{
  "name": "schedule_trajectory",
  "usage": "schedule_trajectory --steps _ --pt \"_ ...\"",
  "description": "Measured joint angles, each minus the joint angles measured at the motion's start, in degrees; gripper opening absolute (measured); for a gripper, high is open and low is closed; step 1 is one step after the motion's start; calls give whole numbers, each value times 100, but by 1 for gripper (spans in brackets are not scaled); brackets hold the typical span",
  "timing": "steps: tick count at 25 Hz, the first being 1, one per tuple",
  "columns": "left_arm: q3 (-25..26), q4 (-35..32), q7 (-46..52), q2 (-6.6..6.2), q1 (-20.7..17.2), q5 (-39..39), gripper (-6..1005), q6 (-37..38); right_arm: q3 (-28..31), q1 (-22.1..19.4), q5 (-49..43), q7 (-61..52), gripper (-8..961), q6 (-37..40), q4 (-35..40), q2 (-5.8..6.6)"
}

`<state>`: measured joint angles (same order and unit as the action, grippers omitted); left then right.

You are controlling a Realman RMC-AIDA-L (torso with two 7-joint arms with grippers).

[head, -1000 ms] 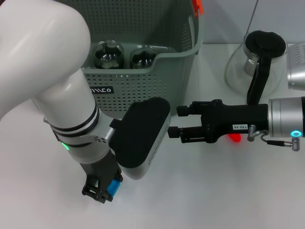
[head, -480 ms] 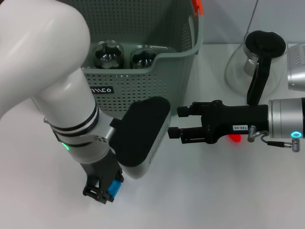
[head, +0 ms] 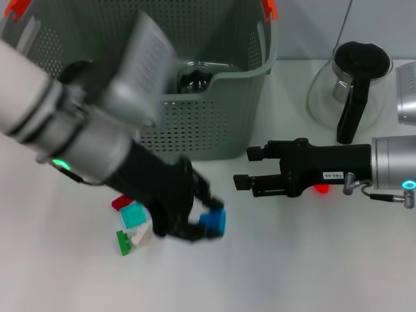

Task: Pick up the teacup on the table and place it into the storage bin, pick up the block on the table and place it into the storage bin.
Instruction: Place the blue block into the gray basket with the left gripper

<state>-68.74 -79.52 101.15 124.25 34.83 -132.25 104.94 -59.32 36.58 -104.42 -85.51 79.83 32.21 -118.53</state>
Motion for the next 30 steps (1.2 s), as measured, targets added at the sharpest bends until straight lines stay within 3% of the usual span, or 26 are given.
schedule_trajectory --steps 6,10,16,25,28,30 --pt "1548 26 102 -20 -80 675 401 291 0 12 -15 -53 802 84 -14 113" --pt "2183 -77 155 -71 -45 726 401 395 0 -19 -25 -138 802 132 -6 197" --pt "2595 -147 607 -219 172 866 401 -160 0 -102 -26 -221 804 276 4 310" --pt "2514 814 1975 -805 646 422 411 -2254 0 -246 -38 -229 802 407 33 357" --pt "2519 1164 2172 -880 766 131 418 -2562 0 -263 -89 -254 802 444 33 376" --pt "2519 1270 2218 -856 786 -14 423 -2772 0 -265 -119 -282 803 449 33 400"
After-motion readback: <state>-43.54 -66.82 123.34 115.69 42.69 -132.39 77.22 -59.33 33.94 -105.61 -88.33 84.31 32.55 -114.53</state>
